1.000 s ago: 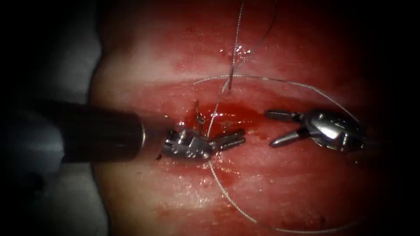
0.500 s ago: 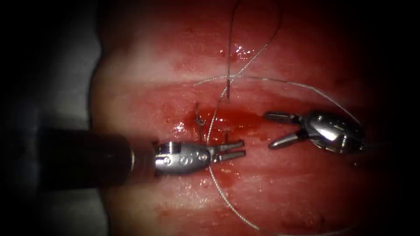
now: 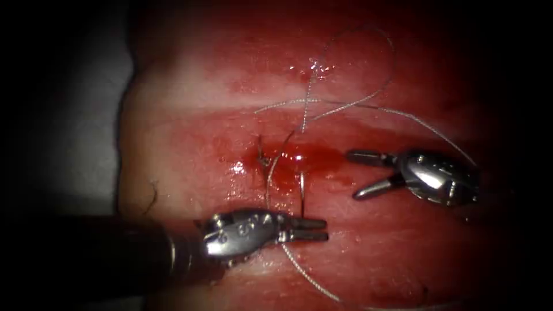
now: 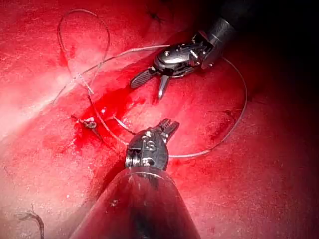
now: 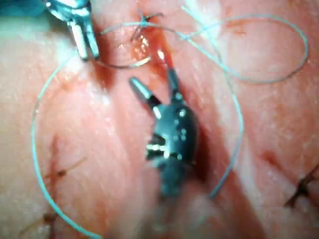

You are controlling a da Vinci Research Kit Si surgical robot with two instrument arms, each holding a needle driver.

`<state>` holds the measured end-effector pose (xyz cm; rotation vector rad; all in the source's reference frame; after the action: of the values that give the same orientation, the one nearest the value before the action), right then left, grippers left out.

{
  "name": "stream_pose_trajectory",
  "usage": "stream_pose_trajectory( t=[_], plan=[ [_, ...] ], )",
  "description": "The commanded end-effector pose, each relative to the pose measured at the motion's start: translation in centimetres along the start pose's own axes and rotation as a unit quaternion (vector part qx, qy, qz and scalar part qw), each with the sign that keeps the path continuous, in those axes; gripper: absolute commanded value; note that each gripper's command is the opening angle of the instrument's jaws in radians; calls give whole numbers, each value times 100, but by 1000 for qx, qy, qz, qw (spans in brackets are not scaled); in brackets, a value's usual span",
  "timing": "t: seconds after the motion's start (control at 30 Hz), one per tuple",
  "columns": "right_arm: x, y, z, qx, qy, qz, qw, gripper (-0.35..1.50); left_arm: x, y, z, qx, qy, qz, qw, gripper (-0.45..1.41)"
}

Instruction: Wound Closure

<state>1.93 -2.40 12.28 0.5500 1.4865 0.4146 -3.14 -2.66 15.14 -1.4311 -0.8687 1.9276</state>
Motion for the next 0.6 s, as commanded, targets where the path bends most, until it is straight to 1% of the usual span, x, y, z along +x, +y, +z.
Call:
stream_pose_trajectory(
  t=[0.03, 0.1, 0.17, 0.23, 0.27, 0.37, 0.4, 0.43, 0.47, 0.5, 0.53, 0.57, 0.6],
  plan=[
    [-10, -6, 6, 2, 0, 2, 1000, 116, -10, 5, 7, -8, -3, -16, 1000, -45],
    [-10, -7, 6, 2, 0, 2, 1000, 116, -8, 12, 5, -26, -8, -40, 999, -45],
    [-10, -7, 6, 2, 0, 5, 1000, 116, -5, 17, 2, -37, -6, -50, 998, -45],
    [-10, -8, 6, 3, 0, 5, 1000, 116, -3, 25, -1, -49, -2, -51, 997, -45],
    [-10, -8, 5, 3, 1, 5, 1000, 116, 0, 34, -5, -60, -1, -50, 997, -45],
    [-10, -9, 5, 3, 1, 5, 1000, 116, 3, 45, -7, -65, 0, -50, 997, -45],
    [-11, -9, 5, 3, 1, 5, 1000, 116, 7, 58, -9, -65, 2, -48, 997, -45],
    [-11, -9, 5, 3, 1, 5, 1000, 116, 7, 58, -9, -65, 2, -48, 997, -45],
    [-12, -9, 4, 4, 3, 5, 1000, 116, 12, 70, -10, -63, 6, -21, 998, -45],
    [-12, -9, 4, 4, 3, 5, 1000, 116, 12, 70, -10, -63, 6, -21, 998, -45],
    [-12, -10, 4, 4, 3, 4, 1000, 116, 16, 78, -12, -60, 9, -3, 998, -45],
    [-13, -13, 2, 5, 5, 4, 1000, 115, 28, 96, -17, -46, 19, 55, 997, -45],
    [-13, -13, 2, 5, 5, 4, 1000, 115, 28, 96, -17, -46, 19, 55, 997, -45]
  ],
)
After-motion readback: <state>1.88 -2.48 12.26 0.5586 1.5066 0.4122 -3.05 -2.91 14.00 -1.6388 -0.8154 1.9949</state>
